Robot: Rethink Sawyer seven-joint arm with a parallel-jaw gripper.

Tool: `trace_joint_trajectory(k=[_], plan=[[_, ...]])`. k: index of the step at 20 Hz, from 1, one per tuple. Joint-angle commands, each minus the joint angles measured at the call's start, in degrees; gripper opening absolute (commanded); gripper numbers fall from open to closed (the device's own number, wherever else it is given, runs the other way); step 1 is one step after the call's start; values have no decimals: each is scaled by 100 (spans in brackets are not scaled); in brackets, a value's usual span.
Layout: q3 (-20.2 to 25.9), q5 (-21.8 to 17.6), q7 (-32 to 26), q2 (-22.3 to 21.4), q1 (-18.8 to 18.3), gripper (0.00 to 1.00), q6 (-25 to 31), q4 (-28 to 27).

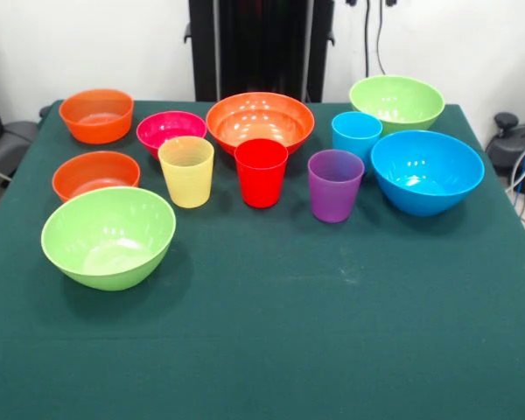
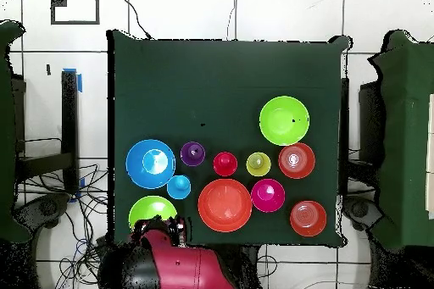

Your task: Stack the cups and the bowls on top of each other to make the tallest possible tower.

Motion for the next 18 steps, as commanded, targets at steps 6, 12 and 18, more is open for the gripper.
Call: trace_joint_trajectory(k=[6,12,18], plan=[[313,-211,718,1697,-260,100,-780,-331],[111,-151,861,2344,-59,100,-755,-754],[-21,-61,1039,2939,88,100,-1064,-1003]])
